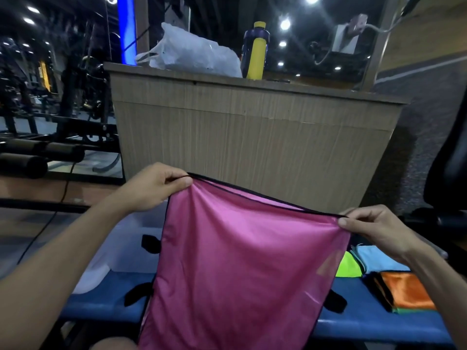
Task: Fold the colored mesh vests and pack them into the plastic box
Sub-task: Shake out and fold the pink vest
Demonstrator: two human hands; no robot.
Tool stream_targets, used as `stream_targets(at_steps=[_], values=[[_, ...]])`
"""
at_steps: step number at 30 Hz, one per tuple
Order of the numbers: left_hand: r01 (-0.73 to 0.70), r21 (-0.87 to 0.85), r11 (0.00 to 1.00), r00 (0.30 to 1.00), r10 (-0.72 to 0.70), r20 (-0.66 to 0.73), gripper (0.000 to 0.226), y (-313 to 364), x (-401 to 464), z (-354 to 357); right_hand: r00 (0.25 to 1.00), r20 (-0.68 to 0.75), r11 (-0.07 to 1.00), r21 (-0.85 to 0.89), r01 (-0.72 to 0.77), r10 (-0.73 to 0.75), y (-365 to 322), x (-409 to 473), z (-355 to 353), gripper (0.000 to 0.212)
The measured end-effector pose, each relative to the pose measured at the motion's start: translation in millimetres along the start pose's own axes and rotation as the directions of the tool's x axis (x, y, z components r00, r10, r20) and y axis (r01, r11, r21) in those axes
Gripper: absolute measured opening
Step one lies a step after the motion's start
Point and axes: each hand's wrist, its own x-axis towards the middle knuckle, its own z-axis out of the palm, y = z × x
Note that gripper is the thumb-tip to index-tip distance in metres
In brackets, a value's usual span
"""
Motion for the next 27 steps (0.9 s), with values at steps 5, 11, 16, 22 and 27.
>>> stream_targets(at_steps=[5, 11, 16, 22, 27], values=[[0.09, -0.232, 0.969, 0.996, -0.083, 0.04, 0.05, 2, -4, 3, 1.0, -0.026, 0.996, -0.084, 0.007, -0.009, 5, 7, -13, 0.024], [0.105, -0.512, 0.852, 0.991, -0.048, 0.125, 0.034, 27, -11, -3, 0.972, -0.197, 0.965, 0.203, 0.167, -0.127, -20, 22, -26, 0.059], [0.074, -0.301, 0.951, 0.99, -0.035, 0.134, 0.018, 37, -11, 0, 0.955, -0.245, 0.965, 0.155, 0.211, -0.17, -41, 31, -34, 0.036], [0.079, -0.397, 0.914, 0.976, -0.151, -0.154, 0.009, 29, -4, 14, 0.95, -0.238, 0.978, -0.016, 0.207, -0.204, -25, 26, -38, 0.066], [0.069, -0.605, 0.794, 0.986, -0.147, -0.079, 0.019, 21, 0, 11, 0.965, -0.195, 0.985, -0.026, 0.171, -0.173, -10, 19, -32, 0.066]])
